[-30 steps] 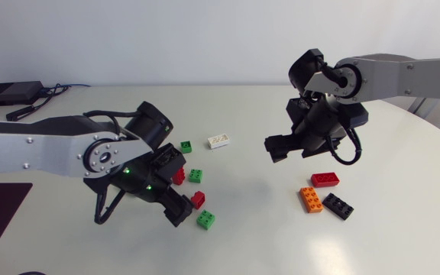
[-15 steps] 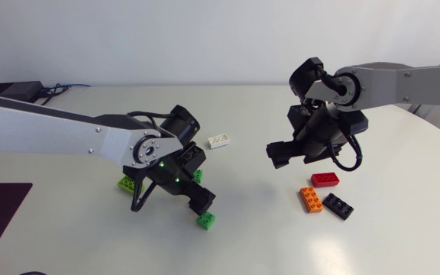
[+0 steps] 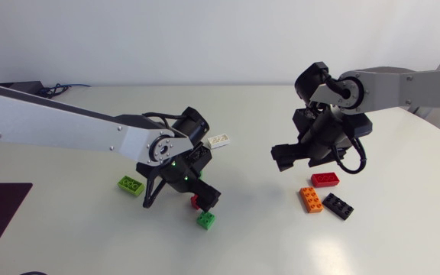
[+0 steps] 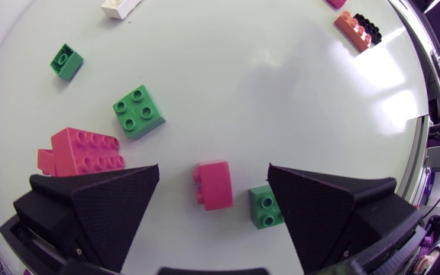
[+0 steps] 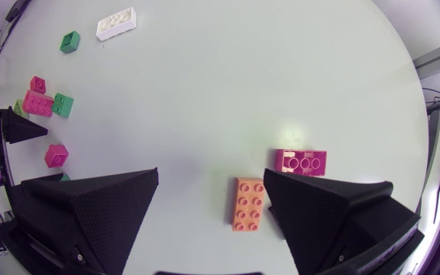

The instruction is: Sort duplo bricks by size, large to the right and small to the left

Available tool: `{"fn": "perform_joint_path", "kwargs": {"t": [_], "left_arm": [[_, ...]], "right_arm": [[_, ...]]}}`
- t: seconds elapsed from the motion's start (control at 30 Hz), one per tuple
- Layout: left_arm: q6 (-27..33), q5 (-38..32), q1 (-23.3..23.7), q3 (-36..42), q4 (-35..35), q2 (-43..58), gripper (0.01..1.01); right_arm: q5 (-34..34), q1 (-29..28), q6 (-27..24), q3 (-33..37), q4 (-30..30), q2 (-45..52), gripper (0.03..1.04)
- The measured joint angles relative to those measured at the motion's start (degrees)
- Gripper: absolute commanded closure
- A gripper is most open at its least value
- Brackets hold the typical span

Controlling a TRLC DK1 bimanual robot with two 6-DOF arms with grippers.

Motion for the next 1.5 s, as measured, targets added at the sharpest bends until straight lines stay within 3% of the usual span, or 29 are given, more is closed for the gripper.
{"fn": "perform_joint_path", "kwargs": {"t": [0.07, 0.23, 0.67, 0.97, 1.1, 1.13, 1.23, 1.27, 1.5], "left_arm": [[0.0, -0.2, 0.3, 0.0, 0.0, 0.3, 0.246], [-0.2, -1.3, 0.7, 0.0, 0.0, 0.3, 0.654], [-0.2, -3.9, 0.8, -3.4, 0.0, -0.9, 0.715], [3.0, -4.3, 4.6, -6.3, -0.7, -12.3, 0.725], [3.3, -4.3, 4.7, -6.4, -0.7, -12.7, 0.657], [3.3, -4.3, 4.6, -6.4, -0.7, -12.2, 0.574], [4.2, -4.3, 4.0, -6.4, -0.7, -10.8, 0.09], [4.4, -4.3, 3.6, -6.5, -0.7, -10.5, 0.043], [4.3, -4.3, 1.9, -6.2, -1.0, -7.8, 0.043]], "right_arm": [[-0.2, 0.0, 0.0, -0.4, 0.2, 0.0, 0.08], [-0.2, 0.0, 0.0, -0.8, 0.5, 0.0, 0.09], [-0.7, 0.0, 0.0, -1.6, 1.1, 0.0, 0.09], [-1.3, 0.8, 0.0, -1.6, 1.5, 0.0, 0.09], [-1.5, 1.8, 0.1, -1.7, 1.9, 0.0, 0.09], [-1.5, 2.0, 0.0, -1.7, 1.9, 0.0, 0.09], [-1.5, 2.0, 0.1, -1.9, 1.9, 0.0, 0.09], [-1.5, 1.9, 0.1, -2.1, 1.9, 0.0, 0.09], [-1.5, 1.8, 0.0, -3.0, 1.9, 0.0, 0.09]]}}
